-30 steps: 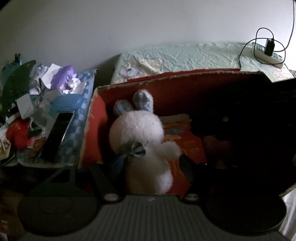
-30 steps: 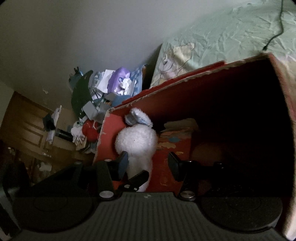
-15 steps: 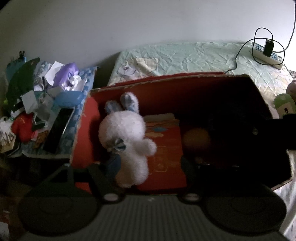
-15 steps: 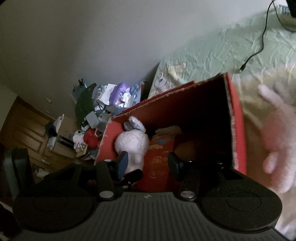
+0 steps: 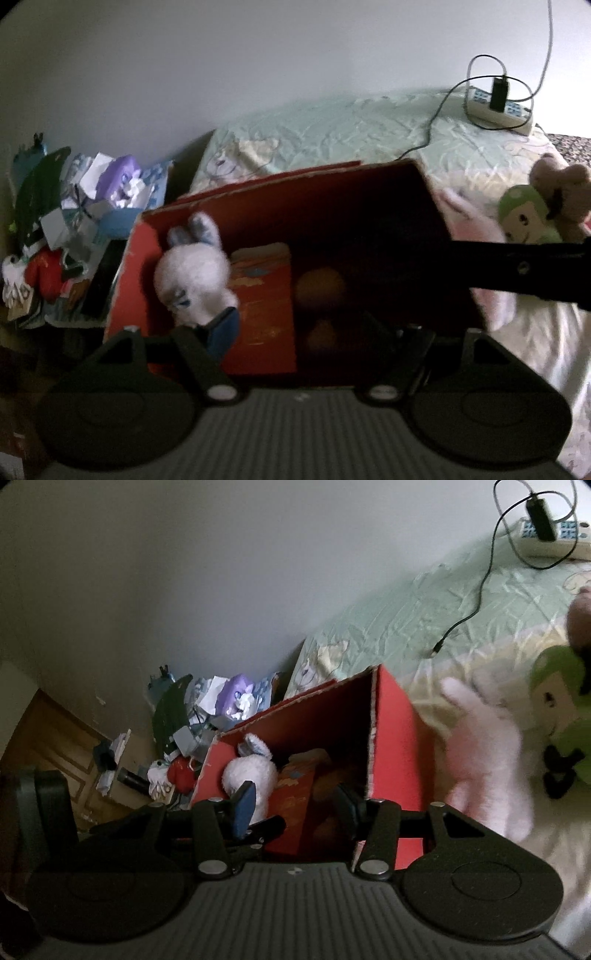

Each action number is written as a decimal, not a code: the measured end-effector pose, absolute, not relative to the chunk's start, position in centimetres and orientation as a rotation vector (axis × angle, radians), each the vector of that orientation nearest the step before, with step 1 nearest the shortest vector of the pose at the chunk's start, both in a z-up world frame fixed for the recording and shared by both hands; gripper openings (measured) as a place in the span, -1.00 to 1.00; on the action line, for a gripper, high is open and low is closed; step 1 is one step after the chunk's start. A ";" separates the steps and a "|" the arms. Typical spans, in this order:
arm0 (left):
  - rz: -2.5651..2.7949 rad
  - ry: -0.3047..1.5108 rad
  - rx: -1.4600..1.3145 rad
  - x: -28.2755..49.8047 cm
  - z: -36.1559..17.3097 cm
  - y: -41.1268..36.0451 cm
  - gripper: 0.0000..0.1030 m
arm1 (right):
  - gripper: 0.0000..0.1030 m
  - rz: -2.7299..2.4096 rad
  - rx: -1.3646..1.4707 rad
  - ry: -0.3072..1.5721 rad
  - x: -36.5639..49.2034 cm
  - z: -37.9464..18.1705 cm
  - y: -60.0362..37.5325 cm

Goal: Organize objects

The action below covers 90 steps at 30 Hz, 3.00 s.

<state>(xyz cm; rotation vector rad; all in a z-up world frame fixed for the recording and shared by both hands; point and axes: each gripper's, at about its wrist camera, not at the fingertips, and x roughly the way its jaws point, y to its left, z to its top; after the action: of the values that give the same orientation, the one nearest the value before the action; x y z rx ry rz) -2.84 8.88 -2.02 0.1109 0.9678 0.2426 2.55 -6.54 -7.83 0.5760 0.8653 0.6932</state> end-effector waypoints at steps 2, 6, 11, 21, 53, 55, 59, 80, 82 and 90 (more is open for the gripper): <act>0.236 0.962 0.120 -2.8 -1.9 7.8 0.49 | 0.01 0.688 0.584 0.852 2.1 -7.7 -7.6; 0.221 0.952 0.132 -2.7 -1.7 5.6 0.49 | 0.01 0.672 0.587 0.828 1.6 -7.5 -9.6; 0.187 0.932 0.142 -2.4 -1.4 2.8 0.49 | 0.01 0.636 0.587 0.797 1.0 -7.5 -12.2; 0.029 0.893 0.128 -2.0 -2.0 -1.3 0.33 | -0.01 0.516 0.618 0.795 0.9 -9.5 -17.6; -0.219 0.848 0.013 -0.3 -4.1 -0.1 0.24 | 0.11 0.526 0.598 1.026 7.2 -19.4 -15.8; -0.215 0.849 -0.002 -0.1 -4.2 0.3 0.24 | 0.05 0.552 0.613 1.042 7.4 -19.8 -15.5; -0.218 0.859 -0.025 0.3 -4.4 0.8 0.24 | -0.11 0.587 0.642 1.064 7.4 -20.3 -15.4; -0.370 0.821 0.050 -4.5 -3.3 -2.7 0.25 | -0.69 0.607 0.557 0.975 0.4 -17.6 -22.6; -0.397 0.836 0.051 -5.1 -3.8 -3.2 0.25 | -0.69 0.596 0.542 0.982 -0.5 -17.5 -22.9; -0.476 0.909 0.053 -6.6 -6.1 -4.8 0.25 | -0.69 0.552 0.520 1.008 -4.2 -17.1 -25.1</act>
<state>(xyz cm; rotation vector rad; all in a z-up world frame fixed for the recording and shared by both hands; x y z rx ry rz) -6.56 -4.84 -6.11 0.0533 0.9091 -0.4761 -4.18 -25.15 -17.10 0.5202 1.0083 0.5520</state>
